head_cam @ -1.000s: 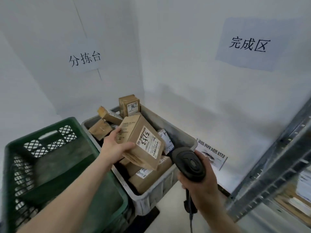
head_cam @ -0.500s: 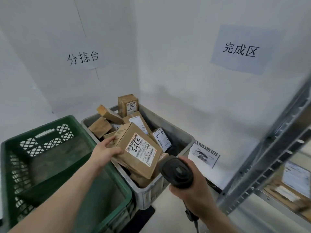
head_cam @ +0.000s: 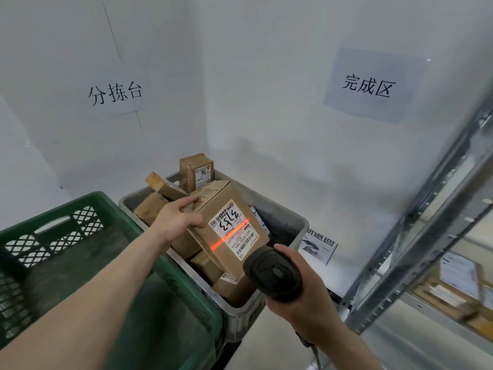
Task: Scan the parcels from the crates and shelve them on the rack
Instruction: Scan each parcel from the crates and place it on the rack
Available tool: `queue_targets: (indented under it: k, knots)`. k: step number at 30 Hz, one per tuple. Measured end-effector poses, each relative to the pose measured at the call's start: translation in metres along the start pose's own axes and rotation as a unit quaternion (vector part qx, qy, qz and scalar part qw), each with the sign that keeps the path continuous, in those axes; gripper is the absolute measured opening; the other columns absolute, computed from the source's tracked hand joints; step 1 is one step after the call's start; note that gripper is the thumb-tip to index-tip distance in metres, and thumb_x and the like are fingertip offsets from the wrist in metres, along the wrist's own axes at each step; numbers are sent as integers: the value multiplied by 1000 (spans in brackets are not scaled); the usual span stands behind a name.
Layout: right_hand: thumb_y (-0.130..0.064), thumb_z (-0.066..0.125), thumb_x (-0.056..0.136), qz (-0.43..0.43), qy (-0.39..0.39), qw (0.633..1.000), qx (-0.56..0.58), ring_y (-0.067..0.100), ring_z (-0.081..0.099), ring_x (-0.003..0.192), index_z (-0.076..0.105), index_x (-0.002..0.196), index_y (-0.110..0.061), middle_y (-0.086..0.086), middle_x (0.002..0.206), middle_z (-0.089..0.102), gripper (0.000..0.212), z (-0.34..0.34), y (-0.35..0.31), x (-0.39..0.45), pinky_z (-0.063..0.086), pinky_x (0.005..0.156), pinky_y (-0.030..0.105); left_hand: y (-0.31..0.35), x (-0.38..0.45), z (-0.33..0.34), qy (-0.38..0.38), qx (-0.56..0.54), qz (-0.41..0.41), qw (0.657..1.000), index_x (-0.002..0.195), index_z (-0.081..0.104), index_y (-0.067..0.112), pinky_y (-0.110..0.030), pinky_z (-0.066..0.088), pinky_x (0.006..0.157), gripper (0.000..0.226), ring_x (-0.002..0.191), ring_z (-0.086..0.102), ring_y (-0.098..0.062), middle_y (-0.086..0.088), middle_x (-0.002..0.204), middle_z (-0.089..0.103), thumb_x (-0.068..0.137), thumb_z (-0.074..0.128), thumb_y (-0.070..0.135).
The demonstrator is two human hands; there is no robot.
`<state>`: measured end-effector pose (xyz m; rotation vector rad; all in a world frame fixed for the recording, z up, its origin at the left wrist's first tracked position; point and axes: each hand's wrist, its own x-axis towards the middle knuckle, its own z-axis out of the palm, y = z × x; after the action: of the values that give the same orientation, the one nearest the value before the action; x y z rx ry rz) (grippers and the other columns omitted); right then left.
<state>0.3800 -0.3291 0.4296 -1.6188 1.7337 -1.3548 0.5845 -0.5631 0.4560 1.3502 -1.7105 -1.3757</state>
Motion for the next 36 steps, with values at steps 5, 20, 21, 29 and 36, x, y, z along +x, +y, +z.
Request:
queue_targets:
  k: [5, 20, 21, 29, 36]
  knots:
    - [5, 86, 63, -16, 15, 1000, -15, -7, 60, 117, 48, 123, -70, -35, 120, 63, 103, 2, -10, 0, 46, 93, 7, 0, 4, -6, -16, 11, 6, 1000, 135, 58, 31, -44, 48, 104, 88, 114, 55, -25, -9, 130, 56, 49, 76, 25]
    - [-2, 87, 68, -10, 2, 1000, -17, -6, 57, 122, 46, 121, -73, -37, 122, 62, 98, 9, -14, -8, 48, 95, 9, -3, -2, -12, -37, 2, 25, 999, 136, 57, 29, -25, 45, 79, 87, 104, 54, -13, -1, 121, 56, 50, 73, 23]
    - [-2, 87, 69, -9, 0, 1000, -16, -6, 57, 121, 46, 121, -73, -36, 122, 62, 97, 8, -15, -9, 48, 95, 10, -4, -2, -13, -37, 5, 25, 999, 136, 57, 29, -26, 46, 80, 87, 104, 54, -13, 0, 122, 56, 50, 73, 24]
    - [-4, 85, 67, 1, 9, 1000, -10, -2, 62, 116, 49, 124, -66, -30, 121, 65, 92, 12, -13, -13, 49, 92, 10, -9, -1, -17, -47, 28, 23, 998, 132, 58, 35, -43, 47, 102, 84, 113, 55, -22, -3, 127, 57, 50, 75, 27]
    - [-21, 83, 62, 37, 58, 998, 15, -3, 62, 115, 54, 128, -52, -32, 120, 64, 78, 16, -5, -17, 52, 92, 13, -10, -4, -16, -36, -25, 31, 999, 132, 58, 32, -37, 50, 94, 85, 109, 57, -22, -4, 122, 59, 49, 74, 26]
